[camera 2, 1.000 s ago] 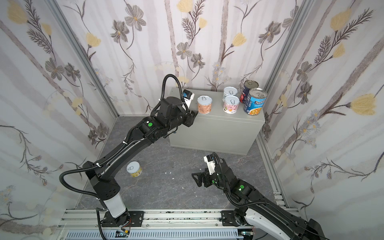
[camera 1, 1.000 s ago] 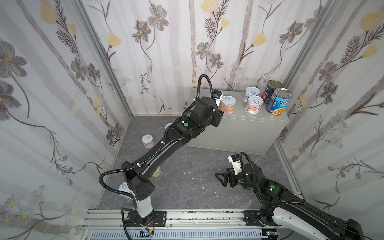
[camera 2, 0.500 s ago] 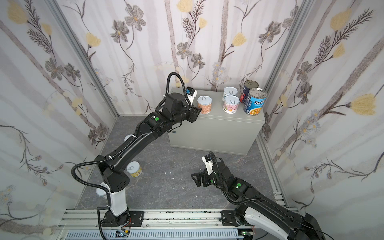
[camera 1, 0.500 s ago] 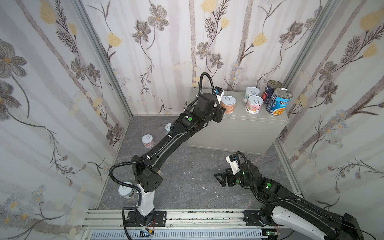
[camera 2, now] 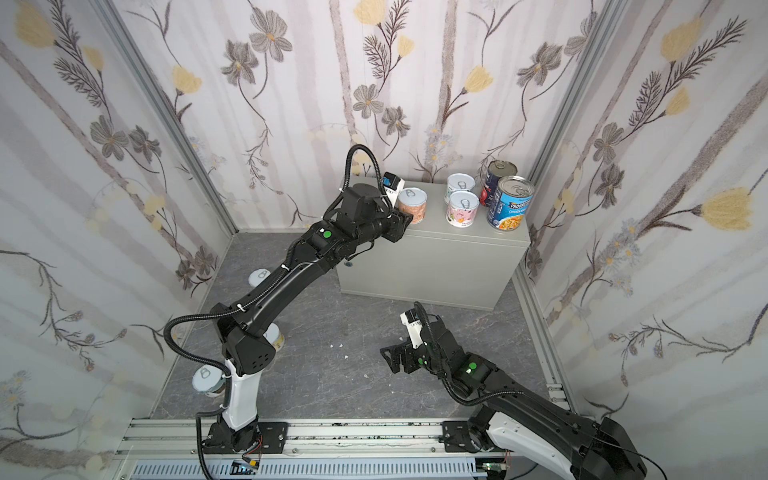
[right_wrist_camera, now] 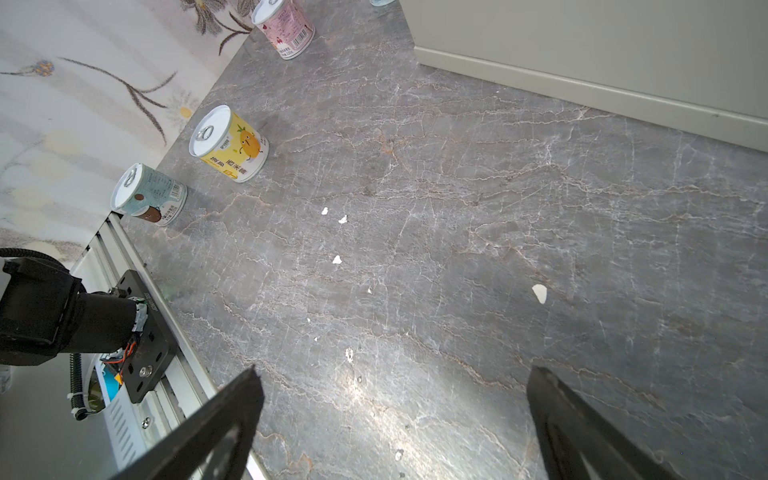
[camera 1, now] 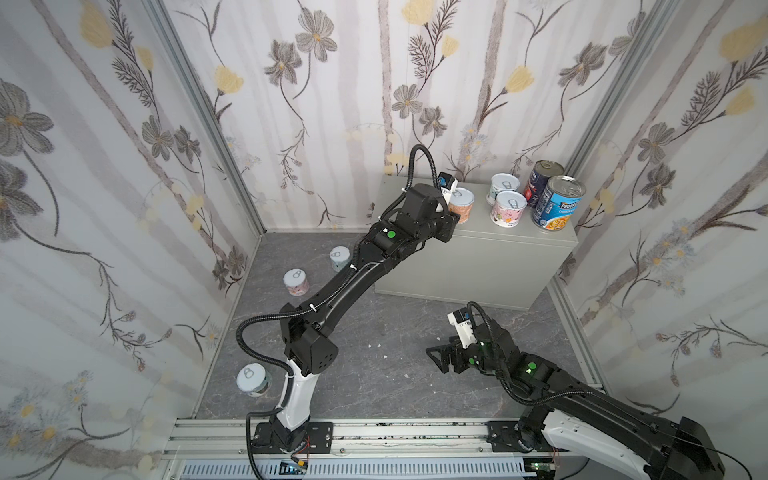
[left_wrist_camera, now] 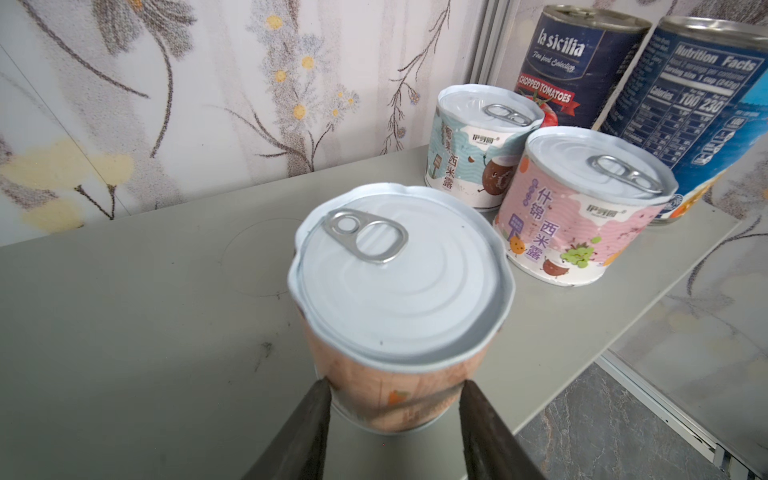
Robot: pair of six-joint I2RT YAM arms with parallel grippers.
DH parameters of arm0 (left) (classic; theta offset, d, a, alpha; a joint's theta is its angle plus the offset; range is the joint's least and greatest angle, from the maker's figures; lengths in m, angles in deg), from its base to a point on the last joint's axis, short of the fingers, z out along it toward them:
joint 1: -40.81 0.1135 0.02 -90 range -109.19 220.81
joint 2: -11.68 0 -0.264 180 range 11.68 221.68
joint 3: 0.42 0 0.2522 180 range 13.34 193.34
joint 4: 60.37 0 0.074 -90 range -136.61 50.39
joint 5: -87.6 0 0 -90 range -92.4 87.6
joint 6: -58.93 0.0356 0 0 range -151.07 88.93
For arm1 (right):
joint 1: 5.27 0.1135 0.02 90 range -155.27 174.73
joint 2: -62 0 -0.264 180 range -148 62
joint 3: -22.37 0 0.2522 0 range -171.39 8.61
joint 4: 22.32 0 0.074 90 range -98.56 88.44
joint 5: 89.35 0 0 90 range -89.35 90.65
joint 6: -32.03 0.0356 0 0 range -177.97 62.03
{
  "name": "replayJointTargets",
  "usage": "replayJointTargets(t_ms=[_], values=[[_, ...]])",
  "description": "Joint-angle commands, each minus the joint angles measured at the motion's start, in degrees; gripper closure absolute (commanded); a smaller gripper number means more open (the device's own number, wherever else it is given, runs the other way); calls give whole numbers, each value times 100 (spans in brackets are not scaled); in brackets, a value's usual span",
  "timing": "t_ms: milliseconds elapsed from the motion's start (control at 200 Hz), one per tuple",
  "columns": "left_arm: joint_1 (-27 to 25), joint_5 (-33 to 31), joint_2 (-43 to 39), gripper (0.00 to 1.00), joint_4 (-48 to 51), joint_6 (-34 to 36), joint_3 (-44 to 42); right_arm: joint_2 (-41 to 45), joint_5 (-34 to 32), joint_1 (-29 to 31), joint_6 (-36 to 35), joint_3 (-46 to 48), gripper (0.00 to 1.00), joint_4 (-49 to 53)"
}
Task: Place and organize the canned foods onto the counter
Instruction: 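Lower the peach-labelled can onto the cabinet top beside the pink can, then settle the peach-labelled can on the cabinet top with the left gripper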
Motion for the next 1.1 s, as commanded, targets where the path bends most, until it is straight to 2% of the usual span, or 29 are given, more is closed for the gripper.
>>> replayJointTargets(t_ms=[0, 1094], values=[[18, 46, 122, 50, -147, -8, 152, -54, -24, 8, -86, -46, 0, -226], [249, 802, 1388, 51, -147, 191, 1605, -673, -45, -1, -253, -159, 0, -448]])
